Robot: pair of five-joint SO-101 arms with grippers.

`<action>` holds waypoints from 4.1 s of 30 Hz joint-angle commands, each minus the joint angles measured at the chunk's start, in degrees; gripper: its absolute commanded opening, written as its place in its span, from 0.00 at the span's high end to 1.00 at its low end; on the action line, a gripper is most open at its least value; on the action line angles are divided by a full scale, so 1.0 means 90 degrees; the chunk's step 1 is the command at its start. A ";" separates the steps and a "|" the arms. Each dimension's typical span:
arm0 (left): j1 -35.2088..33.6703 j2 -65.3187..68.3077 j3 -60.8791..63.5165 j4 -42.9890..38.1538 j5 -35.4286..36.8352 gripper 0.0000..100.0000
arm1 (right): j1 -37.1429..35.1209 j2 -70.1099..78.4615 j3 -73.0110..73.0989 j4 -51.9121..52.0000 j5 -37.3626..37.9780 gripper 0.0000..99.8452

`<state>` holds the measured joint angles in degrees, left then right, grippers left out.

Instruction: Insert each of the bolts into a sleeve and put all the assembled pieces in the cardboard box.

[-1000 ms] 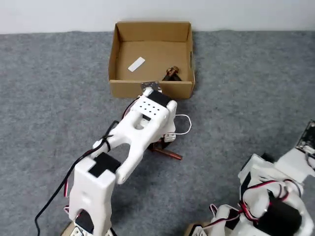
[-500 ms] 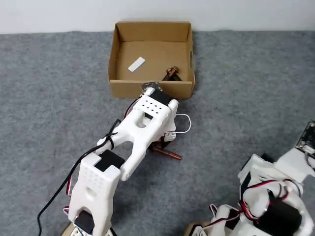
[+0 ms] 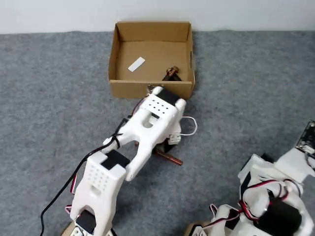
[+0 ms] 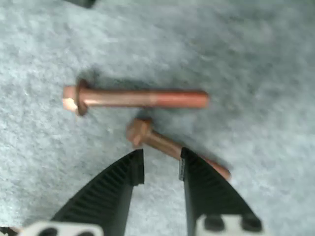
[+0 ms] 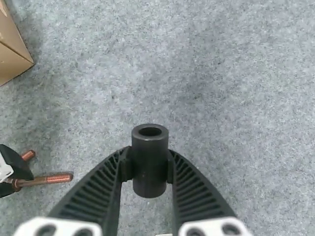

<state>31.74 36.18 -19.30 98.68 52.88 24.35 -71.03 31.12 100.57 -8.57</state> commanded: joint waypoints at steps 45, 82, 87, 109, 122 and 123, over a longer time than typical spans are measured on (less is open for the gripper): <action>-0.0166 0.0703 0.0493 -0.0225 0.0274 0.70 | 0.0024 0.0044 -0.0039 0.0063 0.0078 0.99; -0.0137 0.0684 -0.0376 0.0205 -0.0498 0.93 | 0.0024 0.0083 -0.0039 0.0063 0.0078 0.99; -0.0137 0.0684 -0.0376 0.0215 -0.0498 0.84 | 0.0024 0.0083 -0.0039 0.0063 0.0078 0.99; 0.0039 0.0879 0.0962 -0.0303 -0.0293 0.89 | 0.0024 0.0073 -0.0039 0.0054 0.0088 0.99; -0.0400 0.1016 0.0640 -0.0117 -0.0225 0.99 | 0.0024 0.0063 -0.0049 0.0063 0.0088 0.99; -0.0381 0.0947 0.0571 -0.0020 -0.0225 1.00 | 0.0024 0.0044 -0.0078 0.0063 0.0088 0.99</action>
<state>31.74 42.59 -14.02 96.40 50.24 24.35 -70.86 31.12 100.57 -8.40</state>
